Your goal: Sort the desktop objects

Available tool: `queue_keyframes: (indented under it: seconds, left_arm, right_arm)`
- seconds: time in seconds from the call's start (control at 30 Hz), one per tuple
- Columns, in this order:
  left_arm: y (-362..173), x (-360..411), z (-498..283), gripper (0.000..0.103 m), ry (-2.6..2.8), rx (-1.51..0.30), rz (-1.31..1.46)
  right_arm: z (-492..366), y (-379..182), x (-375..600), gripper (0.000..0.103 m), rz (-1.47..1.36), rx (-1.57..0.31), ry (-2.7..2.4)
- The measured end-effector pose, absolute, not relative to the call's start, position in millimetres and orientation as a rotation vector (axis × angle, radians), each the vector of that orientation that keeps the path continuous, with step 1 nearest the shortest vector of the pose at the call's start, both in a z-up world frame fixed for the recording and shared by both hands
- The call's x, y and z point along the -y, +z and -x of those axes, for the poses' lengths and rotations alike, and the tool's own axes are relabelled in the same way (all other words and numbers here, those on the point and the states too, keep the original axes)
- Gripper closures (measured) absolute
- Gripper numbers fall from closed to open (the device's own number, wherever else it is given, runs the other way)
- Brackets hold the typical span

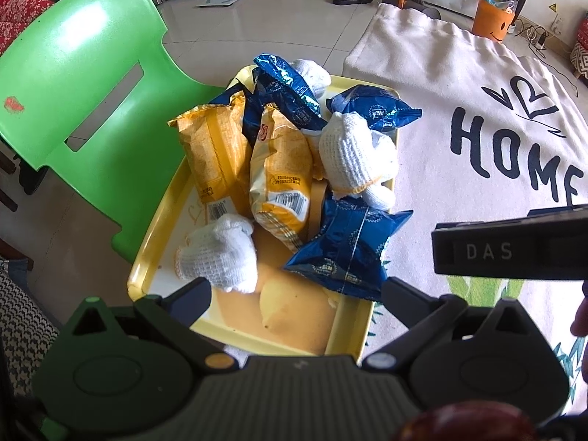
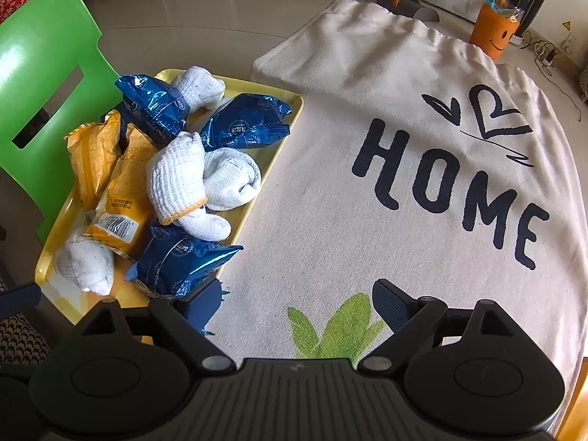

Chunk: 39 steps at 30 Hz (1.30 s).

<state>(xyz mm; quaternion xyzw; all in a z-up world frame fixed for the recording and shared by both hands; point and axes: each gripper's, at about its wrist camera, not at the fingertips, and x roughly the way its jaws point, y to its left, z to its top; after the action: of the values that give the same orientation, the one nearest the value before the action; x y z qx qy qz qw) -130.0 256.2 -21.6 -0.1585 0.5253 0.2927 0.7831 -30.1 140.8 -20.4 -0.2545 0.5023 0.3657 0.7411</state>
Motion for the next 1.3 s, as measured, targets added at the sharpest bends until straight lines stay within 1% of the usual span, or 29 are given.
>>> queue_keyframes:
  seconds: [1.3]
  left_arm:
    - [-22.1, -257.6, 128.5, 0.0, 0.645, -1.143, 0.324]
  right_arm:
    - [34.4, -19.0, -146.1, 0.013, 0.563, -1.093, 0.828]
